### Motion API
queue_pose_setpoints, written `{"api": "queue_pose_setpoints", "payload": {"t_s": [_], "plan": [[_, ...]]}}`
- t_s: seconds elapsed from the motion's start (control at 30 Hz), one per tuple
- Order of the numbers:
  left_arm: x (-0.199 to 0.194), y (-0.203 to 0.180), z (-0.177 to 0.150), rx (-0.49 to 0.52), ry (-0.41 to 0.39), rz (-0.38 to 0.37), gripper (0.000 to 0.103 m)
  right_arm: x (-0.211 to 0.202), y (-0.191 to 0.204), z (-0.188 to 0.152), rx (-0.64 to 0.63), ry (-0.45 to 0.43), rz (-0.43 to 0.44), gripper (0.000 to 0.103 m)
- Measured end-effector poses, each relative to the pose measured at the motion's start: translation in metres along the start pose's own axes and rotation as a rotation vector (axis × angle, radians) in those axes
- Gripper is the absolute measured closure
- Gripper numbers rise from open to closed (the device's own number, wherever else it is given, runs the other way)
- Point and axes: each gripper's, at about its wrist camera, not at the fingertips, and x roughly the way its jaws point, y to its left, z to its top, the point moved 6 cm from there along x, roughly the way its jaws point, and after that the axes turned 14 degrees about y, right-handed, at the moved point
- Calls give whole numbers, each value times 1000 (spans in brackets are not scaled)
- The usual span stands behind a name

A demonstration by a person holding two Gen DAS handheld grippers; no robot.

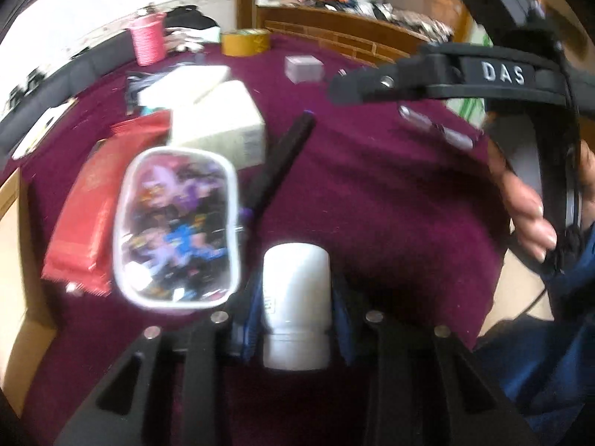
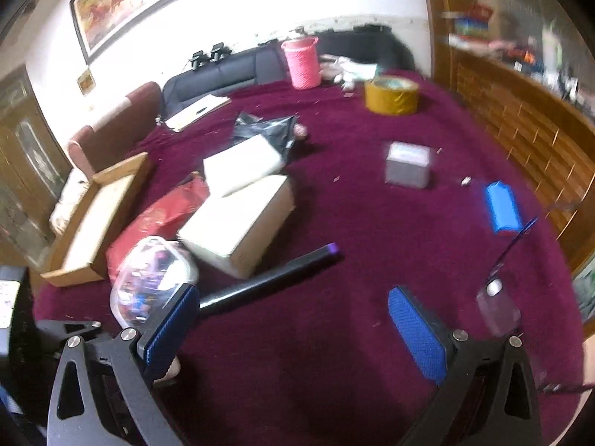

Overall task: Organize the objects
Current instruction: 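Grasp the white bottle with the left gripper and lift it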

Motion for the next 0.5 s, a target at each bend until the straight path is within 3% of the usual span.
{"api": "queue_pose_setpoints", "payload": {"t_s": [0.1, 0.23, 0.37, 0.5], "plan": [[-27, 16, -13, -69, -72, -29, 71, 9, 19, -2, 24, 69, 121, 0], [-60, 47, -32, -161, -149, -11, 71, 30, 43, -4, 78, 175, 239, 0], [-80, 71, -43, -212, -198, 18, 71, 54, 65, -9, 128, 256, 269, 0], [-94, 93, -54, -271, -243, 20, 71, 66, 82, -11, 200, 283, 234, 0]]}}
